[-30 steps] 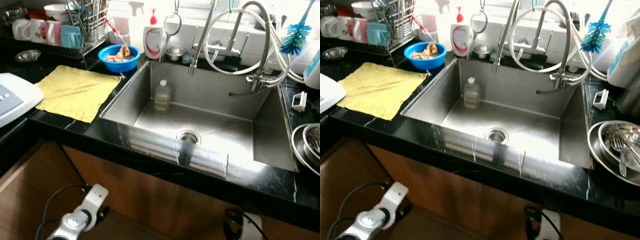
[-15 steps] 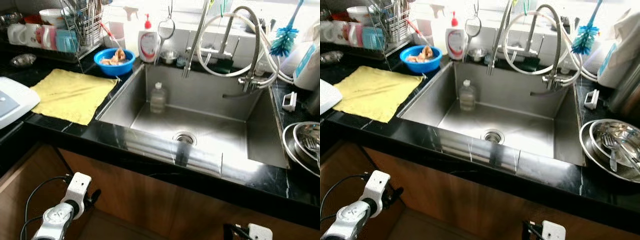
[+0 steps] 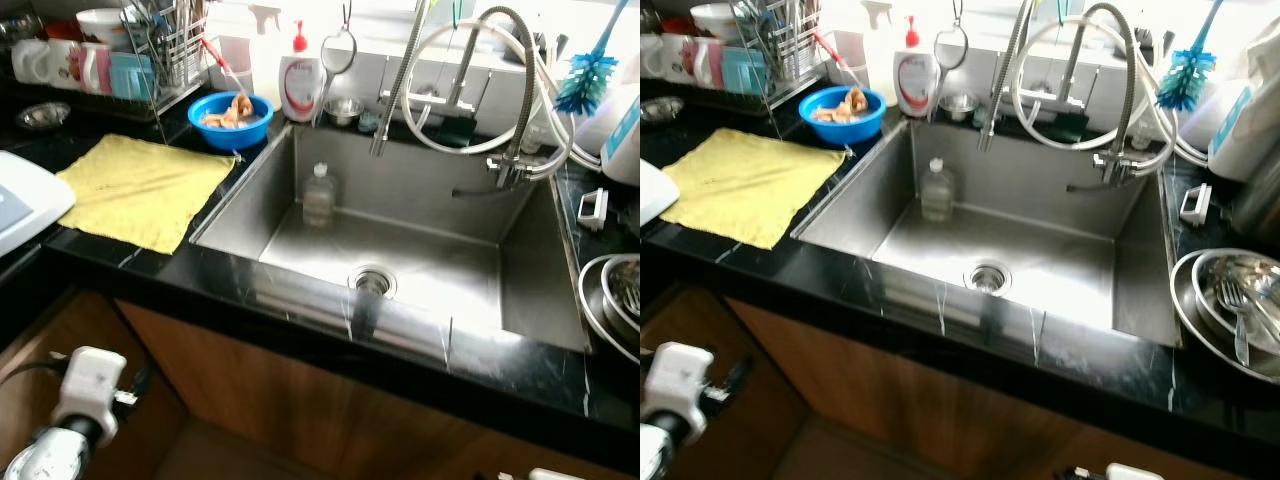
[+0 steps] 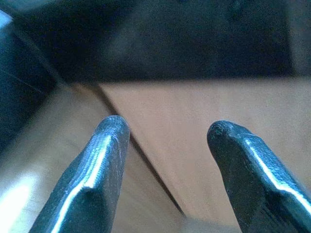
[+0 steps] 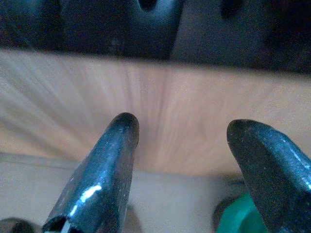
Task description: Kitchen organization
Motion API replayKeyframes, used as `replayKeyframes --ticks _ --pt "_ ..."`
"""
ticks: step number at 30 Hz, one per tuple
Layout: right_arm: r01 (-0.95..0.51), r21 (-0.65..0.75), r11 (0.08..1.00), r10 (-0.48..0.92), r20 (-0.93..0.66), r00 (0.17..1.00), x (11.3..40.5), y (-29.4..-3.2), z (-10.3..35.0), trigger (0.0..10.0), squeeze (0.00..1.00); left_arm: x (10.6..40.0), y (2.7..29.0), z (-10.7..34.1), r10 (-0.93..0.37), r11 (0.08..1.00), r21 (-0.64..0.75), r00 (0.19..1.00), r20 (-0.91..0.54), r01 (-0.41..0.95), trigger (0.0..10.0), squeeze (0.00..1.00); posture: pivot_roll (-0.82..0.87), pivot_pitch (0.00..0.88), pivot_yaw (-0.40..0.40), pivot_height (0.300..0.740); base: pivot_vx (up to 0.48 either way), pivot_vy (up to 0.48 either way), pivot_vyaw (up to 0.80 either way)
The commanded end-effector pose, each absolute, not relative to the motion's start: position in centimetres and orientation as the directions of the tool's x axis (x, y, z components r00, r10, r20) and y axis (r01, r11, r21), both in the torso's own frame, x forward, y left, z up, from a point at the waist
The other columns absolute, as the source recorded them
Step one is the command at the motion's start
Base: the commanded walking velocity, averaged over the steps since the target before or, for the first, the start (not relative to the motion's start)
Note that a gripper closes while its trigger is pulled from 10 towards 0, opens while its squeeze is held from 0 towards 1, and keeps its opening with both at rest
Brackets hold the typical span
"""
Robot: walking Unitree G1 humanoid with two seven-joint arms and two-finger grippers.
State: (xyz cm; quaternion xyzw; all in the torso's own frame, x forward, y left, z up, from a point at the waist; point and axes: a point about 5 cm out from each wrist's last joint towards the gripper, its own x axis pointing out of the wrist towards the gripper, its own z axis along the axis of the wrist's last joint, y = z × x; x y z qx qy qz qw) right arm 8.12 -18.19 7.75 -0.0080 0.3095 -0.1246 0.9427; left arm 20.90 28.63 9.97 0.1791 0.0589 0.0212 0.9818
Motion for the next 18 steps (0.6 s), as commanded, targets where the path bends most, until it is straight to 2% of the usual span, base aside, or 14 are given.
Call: replayKeyframes --ticks 1,4,5,6,9,10,11,12,16,18 --pt "0.186 -0.203 0.961 -0.271 -0.566 0.779 8.0 -19.2 9.1 10.0 0.00 21.1 28.9 12.0 0.121 0.927 0.360 0.992 -0.017 -0.107 10.0 0.00 0.02 0.000 -0.031 0.740 0.000 0.000 0.00" --pt "0.204 -0.238 0.950 -0.305 -0.546 0.780 8.1 -20.0 10.3 10.0 0.00 21.8 28.5 14.1 0.146 0.925 0.347 0.988 0.053 -0.155 10.0 0.00 0.02 0.000 -0.039 0.740 0.000 0.000 0.00" --pt "0.235 -0.266 0.935 -0.339 -0.476 0.812 8.6 -20.5 11.5 10.0 0.00 22.3 28.0 15.4 0.141 0.925 0.341 0.985 0.096 -0.165 10.0 0.00 0.02 0.000 -0.039 0.740 0.000 0.000 0.00" --pt "0.235 -0.266 0.935 -0.339 -0.476 0.812 8.6 -20.5 11.5 10.0 0.00 22.3 28.0 15.4 0.141 0.925 0.341 0.985 0.096 -0.165 10.0 0.00 0.02 0.000 -0.039 0.740 0.000 0.000 0.00" --pt "0.298 -0.269 0.916 -0.379 -0.329 0.865 10.0 -21.0 13.6 10.0 0.00 23.0 27.2 17.2 0.130 0.928 0.326 0.978 0.165 -0.179 10.0 0.00 0.02 0.000 -0.039 0.740 0.000 0.000 0.00" --pt "0.351 -0.293 0.890 -0.413 -0.186 0.892 11.1 -21.4 15.2 10.0 0.00 23.9 26.1 18.7 0.107 0.932 0.316 0.968 0.228 -0.177 10.0 0.00 0.03 0.000 -0.039 0.740 0.000 0.000 0.00" --pt "0.351 -0.293 0.890 -0.413 -0.186 0.892 11.1 -21.4 15.2 10.0 0.00 23.9 26.1 18.7 0.107 0.932 0.316 0.968 0.228 -0.177 10.0 0.00 0.03 0.000 -0.039 0.740 0.000 0.000 0.00" --pt "0.390 -0.299 0.871 -0.434 -0.098 0.896 11.8 -21.6 16.3 10.0 0.00 24.5 25.4 19.6 0.090 0.935 0.308 0.959 0.267 -0.174 10.0 0.00 0.03 0.000 -0.040 0.740 0.000 0.000 0.00" --pt "0.419 -0.289 0.860 -0.433 0.020 0.901 13.4 -21.3 17.8 10.0 0.00 26.3 23.0 21.3 0.029 0.952 0.280 0.944 0.330 -0.127 10.0 0.00 0.03 0.000 -0.044 0.740 0.000 0.000 0.00" --pt "0.423 -0.288 0.859 -0.431 0.037 0.901 13.7 -21.3 18.0 10.0 0.00 26.7 22.4 21.5 0.009 0.958 0.266 0.941 0.337 -0.104 10.0 0.00 0.03 0.000 -0.044 0.740 0.000 0.000 0.00"
